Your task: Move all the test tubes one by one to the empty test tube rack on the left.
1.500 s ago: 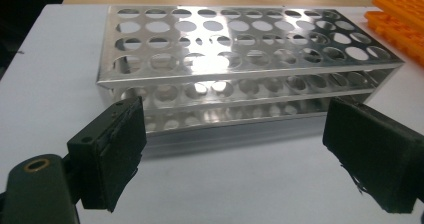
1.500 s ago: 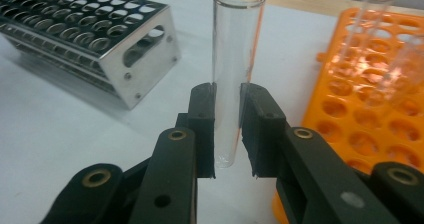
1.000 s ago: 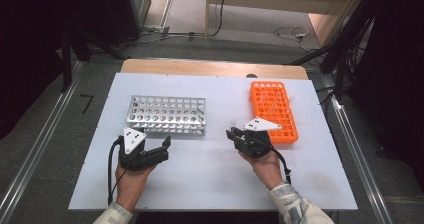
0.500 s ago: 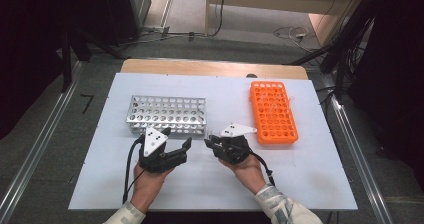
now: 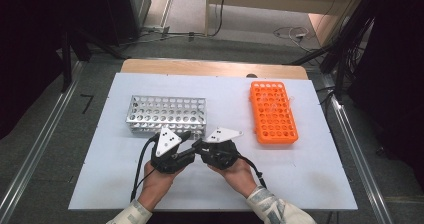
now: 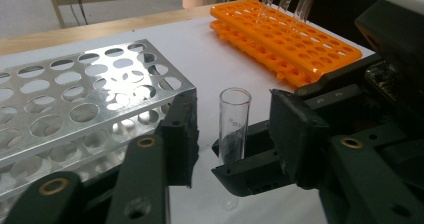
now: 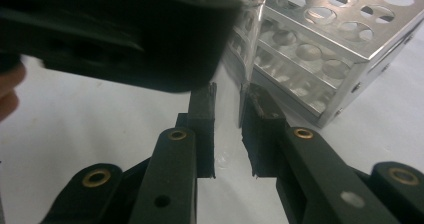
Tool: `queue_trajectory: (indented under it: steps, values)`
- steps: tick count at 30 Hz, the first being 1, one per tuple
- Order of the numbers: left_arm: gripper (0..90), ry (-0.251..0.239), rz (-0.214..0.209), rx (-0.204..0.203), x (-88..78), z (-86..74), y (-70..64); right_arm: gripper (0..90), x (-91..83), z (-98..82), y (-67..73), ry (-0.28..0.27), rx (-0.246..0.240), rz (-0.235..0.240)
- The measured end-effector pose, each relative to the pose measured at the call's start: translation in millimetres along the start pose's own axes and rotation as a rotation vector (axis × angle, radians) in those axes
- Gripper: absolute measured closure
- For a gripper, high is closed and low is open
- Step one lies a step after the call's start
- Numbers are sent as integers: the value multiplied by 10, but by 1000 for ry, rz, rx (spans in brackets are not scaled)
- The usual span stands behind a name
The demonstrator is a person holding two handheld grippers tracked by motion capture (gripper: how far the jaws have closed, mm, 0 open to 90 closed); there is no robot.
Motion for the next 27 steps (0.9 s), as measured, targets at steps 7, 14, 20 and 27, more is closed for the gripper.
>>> queue_trajectory:
  steps: [7, 14, 20, 27]
  values:
    - [671, 2, 5, 11, 4, 2, -9, 736, -29, 27, 31, -8, -3, 11]
    - [744, 0, 1, 16, 8, 16, -25, 735, -51, 44, 27, -15, -8, 13]
    - [751, -5, 19, 14, 1, 32, -5, 687, -61, 50, 23, -20, -5, 22]
    - [753, -24, 59, -29, -67, 102, 185, 394, -101, 71, -21, -33, 3, 29]
Point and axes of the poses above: each handheld gripper's, and its own axes: x roughly forward along the jaws, z roughly out of its top, y roughly to its left, the point moved 7 cm from there along x, roughly forward along the jaws, and after that the axes turned 1 degree about z, right-handed, at the moved point
